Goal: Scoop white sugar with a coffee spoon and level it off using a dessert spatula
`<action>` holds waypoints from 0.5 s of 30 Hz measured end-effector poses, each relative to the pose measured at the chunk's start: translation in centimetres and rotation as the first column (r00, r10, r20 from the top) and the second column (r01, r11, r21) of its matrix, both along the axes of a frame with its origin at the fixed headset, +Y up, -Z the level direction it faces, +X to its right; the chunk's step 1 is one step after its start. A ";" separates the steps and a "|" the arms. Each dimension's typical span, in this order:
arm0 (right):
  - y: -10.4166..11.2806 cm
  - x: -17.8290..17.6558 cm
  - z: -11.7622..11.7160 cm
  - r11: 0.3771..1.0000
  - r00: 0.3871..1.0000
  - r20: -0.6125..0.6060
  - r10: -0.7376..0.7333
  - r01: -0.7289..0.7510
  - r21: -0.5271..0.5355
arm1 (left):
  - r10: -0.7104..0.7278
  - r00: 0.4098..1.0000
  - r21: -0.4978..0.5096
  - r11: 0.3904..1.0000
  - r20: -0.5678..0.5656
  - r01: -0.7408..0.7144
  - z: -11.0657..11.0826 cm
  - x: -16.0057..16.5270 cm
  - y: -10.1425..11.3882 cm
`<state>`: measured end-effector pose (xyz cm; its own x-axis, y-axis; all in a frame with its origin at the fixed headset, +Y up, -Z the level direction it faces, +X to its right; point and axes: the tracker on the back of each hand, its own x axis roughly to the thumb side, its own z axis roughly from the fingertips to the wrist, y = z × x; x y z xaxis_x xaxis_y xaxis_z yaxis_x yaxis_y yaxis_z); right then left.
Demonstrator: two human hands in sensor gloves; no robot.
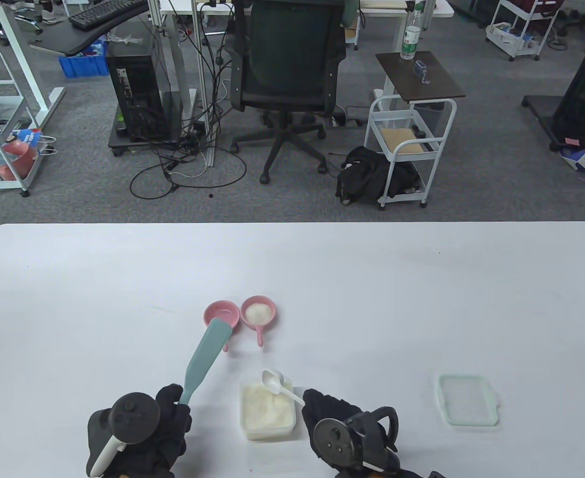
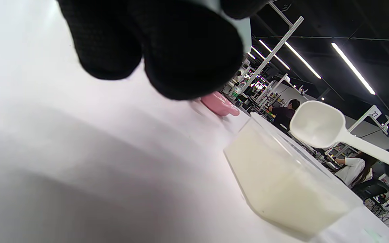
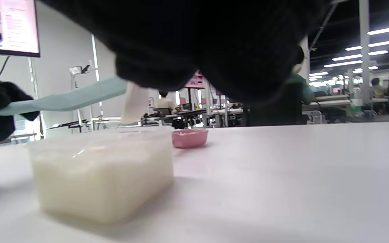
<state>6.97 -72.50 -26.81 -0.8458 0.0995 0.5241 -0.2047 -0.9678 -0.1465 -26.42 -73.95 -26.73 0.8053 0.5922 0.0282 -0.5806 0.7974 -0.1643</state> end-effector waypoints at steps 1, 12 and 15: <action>-0.2 -0.2 0.3 0.999 1.000 -0.005 0.028 -0.028 0.024 | -0.002 1.000 -0.002 1.000 0.001 0.002 0.0 0.0 0.0; -1.9 -2.7 1.9 0.910 0.944 0.019 0.330 -0.323 0.261 | -0.013 1.000 -0.009 1.000 0.001 0.013 0.0 0.1 -0.1; -2.0 -3.4 2.0 0.924 0.946 -0.005 0.325 -0.316 0.215 | -0.017 1.000 -0.007 1.000 0.005 0.017 0.0 0.1 -0.1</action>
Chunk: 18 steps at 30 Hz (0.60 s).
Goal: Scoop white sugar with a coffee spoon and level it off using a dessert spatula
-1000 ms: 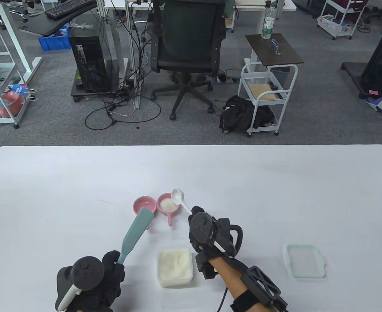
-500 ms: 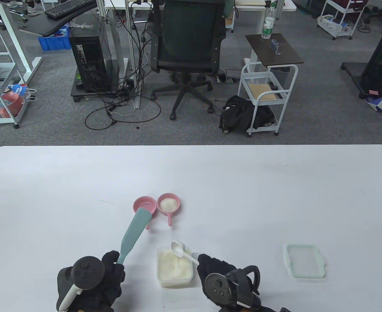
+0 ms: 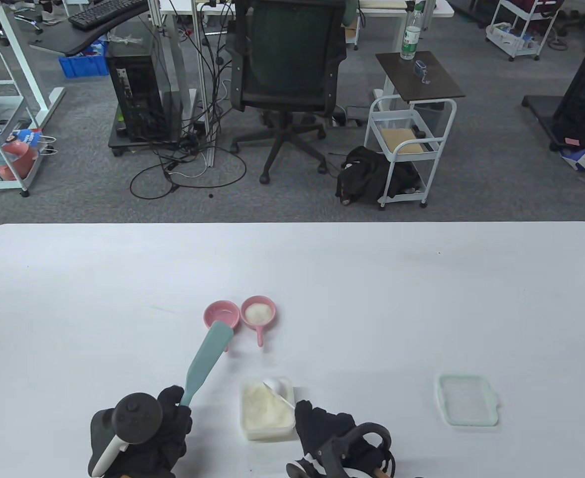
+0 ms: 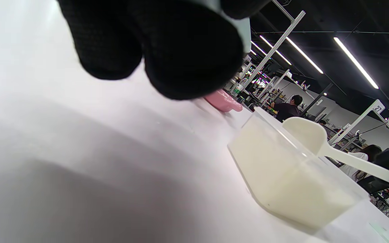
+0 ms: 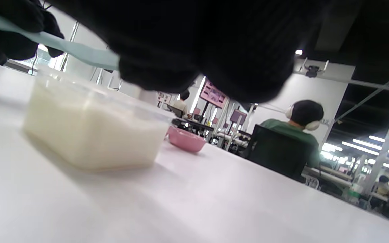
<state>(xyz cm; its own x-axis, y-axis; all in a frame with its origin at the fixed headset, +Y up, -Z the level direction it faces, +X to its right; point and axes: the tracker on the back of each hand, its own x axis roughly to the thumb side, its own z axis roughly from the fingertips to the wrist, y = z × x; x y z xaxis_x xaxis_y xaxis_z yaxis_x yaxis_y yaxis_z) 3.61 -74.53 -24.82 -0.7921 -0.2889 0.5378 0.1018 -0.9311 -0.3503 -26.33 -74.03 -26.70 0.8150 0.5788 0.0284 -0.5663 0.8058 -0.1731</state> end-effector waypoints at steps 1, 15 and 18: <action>0.0 -0.2 0.0 1.000 1.000 -0.001 -0.009 0.009 -0.022 | -0.001 1.000 0.001 1.000 0.001 0.001 0.0 0.0 0.0; 0.8 1.1 -2.5 0.815 0.938 0.128 -0.321 0.343 -0.467 | -0.017 1.000 0.008 1.000 0.019 0.017 0.1 0.4 0.1; 0.5 1.8 -3.2 0.741 0.907 0.201 -0.371 0.419 -0.524 | -0.022 0.999 0.010 1.000 0.023 0.022 0.1 0.5 0.0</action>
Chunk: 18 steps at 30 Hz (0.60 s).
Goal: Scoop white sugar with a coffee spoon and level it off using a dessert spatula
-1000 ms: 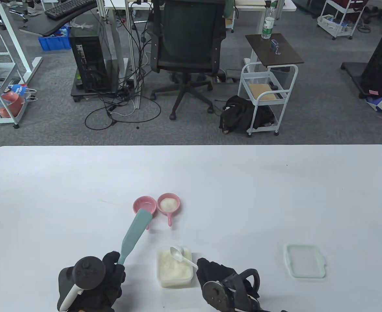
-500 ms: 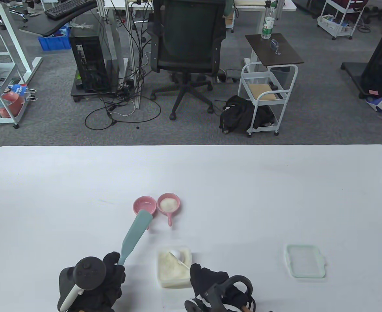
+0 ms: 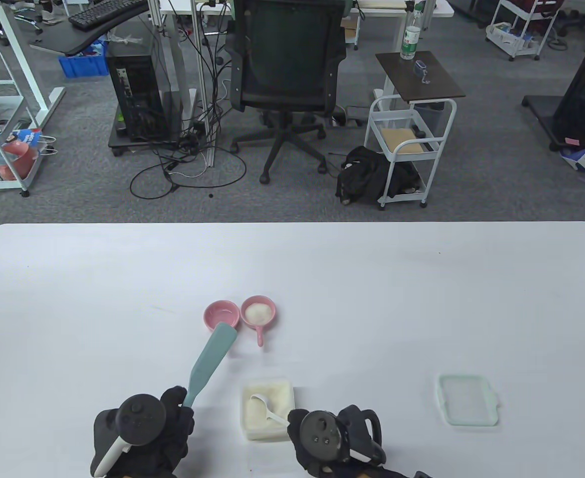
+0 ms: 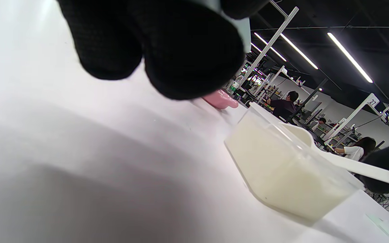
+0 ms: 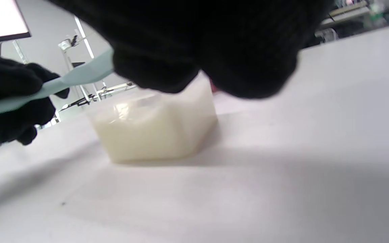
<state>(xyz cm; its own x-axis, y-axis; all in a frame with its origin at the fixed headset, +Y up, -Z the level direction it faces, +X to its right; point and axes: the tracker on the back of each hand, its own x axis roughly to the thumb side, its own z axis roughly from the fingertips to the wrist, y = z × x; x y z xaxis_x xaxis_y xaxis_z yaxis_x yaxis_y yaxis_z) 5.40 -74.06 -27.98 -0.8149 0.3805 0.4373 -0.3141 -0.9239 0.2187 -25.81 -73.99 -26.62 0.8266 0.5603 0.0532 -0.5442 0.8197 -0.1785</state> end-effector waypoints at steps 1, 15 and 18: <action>-0.2 0.3 -0.3 0.998 0.999 0.031 -0.039 0.041 -0.057 | -0.004 1.000 0.002 1.000 0.002 0.004 0.0 0.0 0.0; -1.0 4.1 -2.2 0.869 0.918 0.249 -0.308 0.379 -0.319 | -0.189 0.934 0.168 0.975 0.303 0.143 1.7 3.5 0.6; -1.0 4.6 -2.1 0.849 0.902 0.268 -0.338 0.415 -0.326 | -0.205 0.910 0.201 0.970 0.360 0.139 2.5 4.3 0.6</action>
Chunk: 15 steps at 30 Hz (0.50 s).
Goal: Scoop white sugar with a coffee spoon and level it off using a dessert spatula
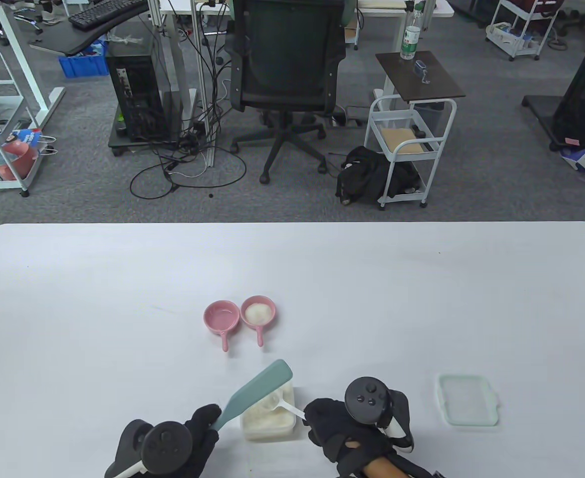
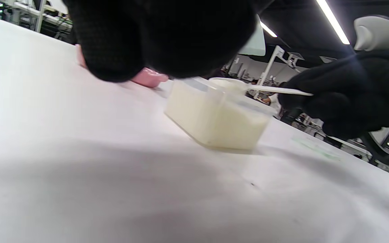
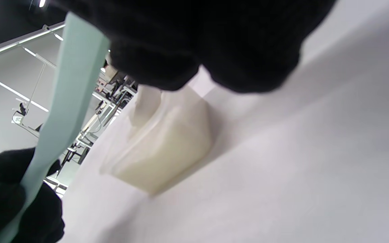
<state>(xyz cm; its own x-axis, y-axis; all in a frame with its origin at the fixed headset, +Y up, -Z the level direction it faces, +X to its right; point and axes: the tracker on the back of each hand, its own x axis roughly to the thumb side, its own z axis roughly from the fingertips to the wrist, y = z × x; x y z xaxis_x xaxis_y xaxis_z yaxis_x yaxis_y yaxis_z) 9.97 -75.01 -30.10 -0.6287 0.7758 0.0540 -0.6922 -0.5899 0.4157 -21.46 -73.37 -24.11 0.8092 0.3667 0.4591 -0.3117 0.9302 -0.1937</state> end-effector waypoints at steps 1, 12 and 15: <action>0.0 0.2 0.0 1.000 1.000 0.004 -0.018 0.019 -0.010 | -0.019 1.000 0.013 1.000 0.020 0.018 0.2 0.3 0.0; -0.2 0.2 0.4 0.996 0.997 -0.003 -0.074 0.074 -0.042 | -0.151 0.988 -0.016 0.988 0.020 0.152 0.0 1.4 -1.5; -0.3 0.2 0.5 0.995 0.996 -0.005 -0.085 0.084 -0.054 | -0.172 0.985 -0.025 0.985 0.013 0.172 -0.2 1.5 -1.7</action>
<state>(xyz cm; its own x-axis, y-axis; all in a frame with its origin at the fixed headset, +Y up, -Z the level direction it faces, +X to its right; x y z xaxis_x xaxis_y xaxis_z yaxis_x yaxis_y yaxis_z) 10.17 -75.31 -29.63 -0.5603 0.8281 0.0156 -0.7354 -0.5061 0.4506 -19.98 -75.03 -24.34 0.8562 0.2346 0.4603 -0.1452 0.9643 -0.2214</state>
